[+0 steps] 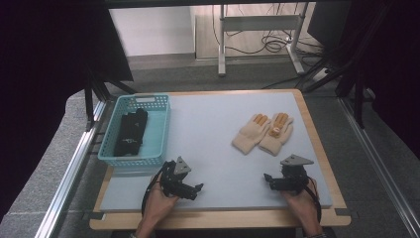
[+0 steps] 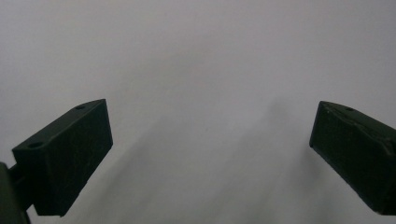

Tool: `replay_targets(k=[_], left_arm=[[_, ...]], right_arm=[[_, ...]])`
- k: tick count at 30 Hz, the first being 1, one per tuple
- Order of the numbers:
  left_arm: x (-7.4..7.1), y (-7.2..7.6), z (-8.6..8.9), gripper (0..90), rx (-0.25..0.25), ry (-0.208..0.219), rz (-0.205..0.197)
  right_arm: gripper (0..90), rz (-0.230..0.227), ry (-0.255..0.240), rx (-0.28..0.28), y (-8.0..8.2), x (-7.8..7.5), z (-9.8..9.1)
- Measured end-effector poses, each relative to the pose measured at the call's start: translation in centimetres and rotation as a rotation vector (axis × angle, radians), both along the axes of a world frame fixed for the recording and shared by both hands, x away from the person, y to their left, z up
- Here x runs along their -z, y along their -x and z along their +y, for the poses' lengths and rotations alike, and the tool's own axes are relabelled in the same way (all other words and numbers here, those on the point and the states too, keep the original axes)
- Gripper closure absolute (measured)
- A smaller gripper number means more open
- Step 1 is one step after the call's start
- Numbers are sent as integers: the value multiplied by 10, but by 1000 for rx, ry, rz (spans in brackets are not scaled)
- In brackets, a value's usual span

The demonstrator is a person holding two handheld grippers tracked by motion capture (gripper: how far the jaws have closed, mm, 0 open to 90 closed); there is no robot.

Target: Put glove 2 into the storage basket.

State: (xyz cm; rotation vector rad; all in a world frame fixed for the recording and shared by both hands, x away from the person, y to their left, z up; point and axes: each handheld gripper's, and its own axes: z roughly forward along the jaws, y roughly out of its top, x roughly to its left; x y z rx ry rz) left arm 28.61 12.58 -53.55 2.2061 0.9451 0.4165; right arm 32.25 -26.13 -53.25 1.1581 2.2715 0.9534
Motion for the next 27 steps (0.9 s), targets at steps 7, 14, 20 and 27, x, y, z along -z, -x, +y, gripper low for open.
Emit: replay_targets(k=[7, 14, 20, 27], left_arm=[[13, 2, 5, 0, -32, 13, 19], [14, 2, 8, 8, -53, 41, 47], [15, 2, 8, 10, -53, 41, 44], [15, 3, 8, 13, -55, 42, 40]], right_arm=[[136, -1, 1, 2, 0, 0, 0], [135, 0, 2, 5, 0, 0, 0], [152, 6, 0, 9, 1, -1, 1], [280, -6, -31, -5, -3, -13, 3]])
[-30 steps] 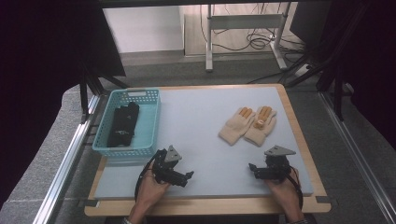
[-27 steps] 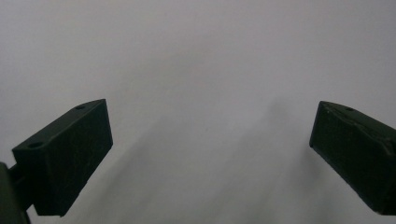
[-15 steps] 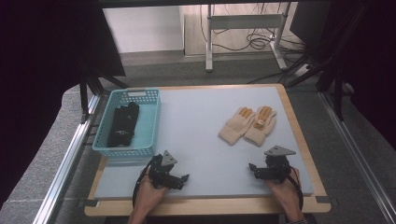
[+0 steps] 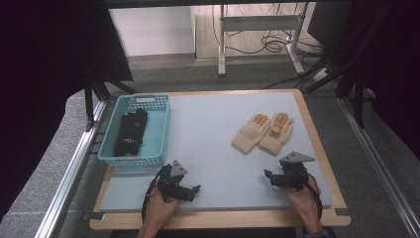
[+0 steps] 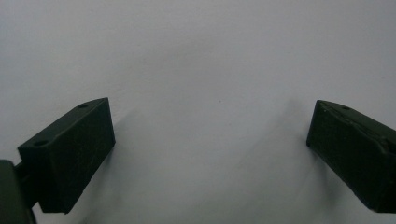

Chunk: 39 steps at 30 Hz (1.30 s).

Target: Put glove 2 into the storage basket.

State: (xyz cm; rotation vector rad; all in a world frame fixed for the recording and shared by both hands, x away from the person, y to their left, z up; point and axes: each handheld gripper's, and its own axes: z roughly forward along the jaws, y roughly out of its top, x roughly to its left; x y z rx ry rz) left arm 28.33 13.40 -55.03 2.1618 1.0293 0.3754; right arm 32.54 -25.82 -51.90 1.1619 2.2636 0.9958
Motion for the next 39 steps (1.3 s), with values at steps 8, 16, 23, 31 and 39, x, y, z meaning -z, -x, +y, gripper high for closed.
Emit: replay_targets(k=[8, 16, 23, 31, 39], left_arm=[[0, 0, 0, 14, -1, 1, -1], [0, 0, 0, 14, -4, 3, -3], [0, 1, 0, 15, -5, 4, -4], [0, 1, 0, 15, -6, 4, -5], [0, 1, 0, 16, -6, 3, -6]], right_arm=[[434, 14, -57, -38, -18, -16, 5], [525, 6, -60, -52, -36, -26, 16], [432, -4, -36, -54, -58, -29, 28], [382, -29, -30, -44, -84, -34, 36], [293, -19, -10, -37, -114, -27, 49]])
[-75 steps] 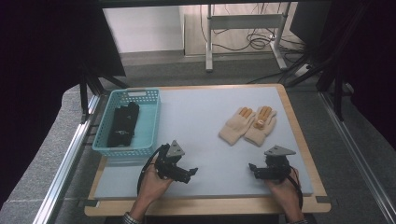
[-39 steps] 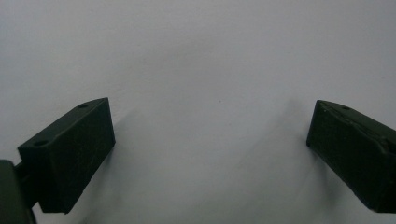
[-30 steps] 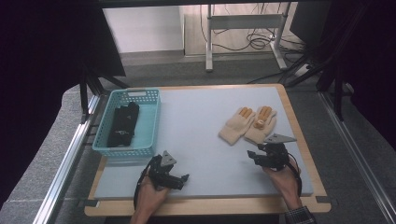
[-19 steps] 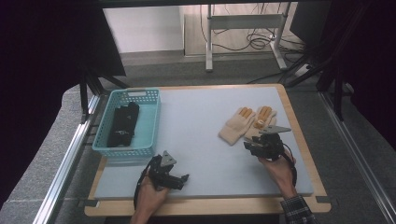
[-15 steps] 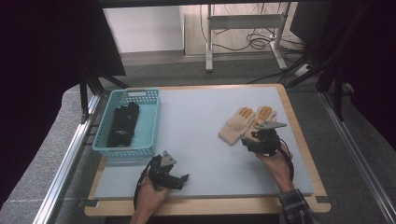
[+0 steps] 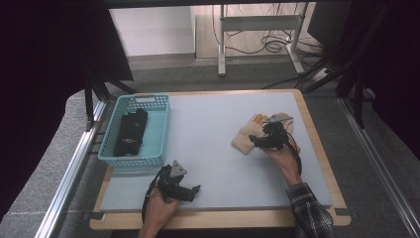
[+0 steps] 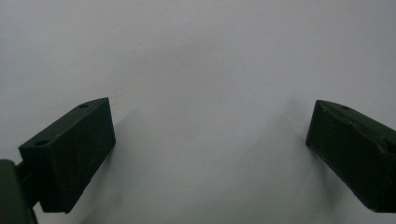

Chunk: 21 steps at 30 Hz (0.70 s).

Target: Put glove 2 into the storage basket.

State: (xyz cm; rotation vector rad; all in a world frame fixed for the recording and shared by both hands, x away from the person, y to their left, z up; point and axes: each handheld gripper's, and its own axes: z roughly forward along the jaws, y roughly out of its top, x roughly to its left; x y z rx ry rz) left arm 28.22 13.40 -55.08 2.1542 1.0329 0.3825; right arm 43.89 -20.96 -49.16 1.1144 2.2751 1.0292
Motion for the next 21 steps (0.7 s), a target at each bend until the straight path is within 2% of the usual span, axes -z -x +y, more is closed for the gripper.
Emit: replay_targets(k=[6, 11, 16, 17, 18, 19, 21], left_arm=[[0, 0, 0, 16, -1, 1, 0], [0, 0, 0, 16, -1, 1, 0], [0, 0, 0, 16, -2, 2, 0], [0, 0, 0, 16, -2, 2, 0], [0, 0, 0, 17, -2, 2, 0], [0, 0, 0, 17, -2, 2, 0], [0, 0, 0, 16, -2, 2, 0]], right_arm=[[252, 8, 5, 17, -20, 9, 9], [237, 7, 55, 35, -38, 15, 20], [236, 38, 71, 33, -49, 21, 25], [264, 67, 80, 25, -51, 25, 27], [335, 69, 94, 11, -49, 30, 30], [335, 69, 94, 11, -49, 30, 30], [421, 77, 90, 4, -47, 29, 30]])
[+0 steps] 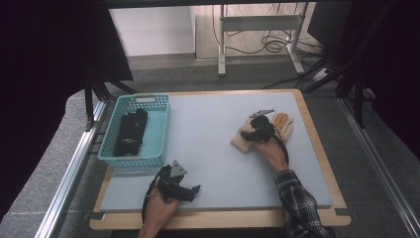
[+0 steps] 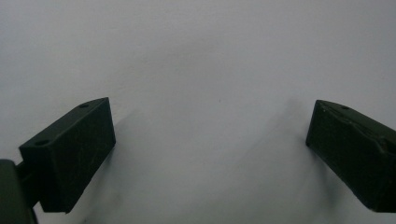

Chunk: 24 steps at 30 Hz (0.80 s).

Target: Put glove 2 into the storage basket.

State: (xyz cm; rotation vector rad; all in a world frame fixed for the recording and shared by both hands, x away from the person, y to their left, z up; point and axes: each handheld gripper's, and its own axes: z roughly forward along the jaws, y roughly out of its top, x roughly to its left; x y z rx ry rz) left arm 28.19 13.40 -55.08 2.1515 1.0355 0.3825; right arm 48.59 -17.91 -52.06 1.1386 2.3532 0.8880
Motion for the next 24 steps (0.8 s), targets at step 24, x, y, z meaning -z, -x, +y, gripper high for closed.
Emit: replay_targets(k=[24], left_arm=[[0, 0, 0, 17, -3, 1, 0]], right_arm=[[544, -55, -104, -236, 66, -66, 8]])
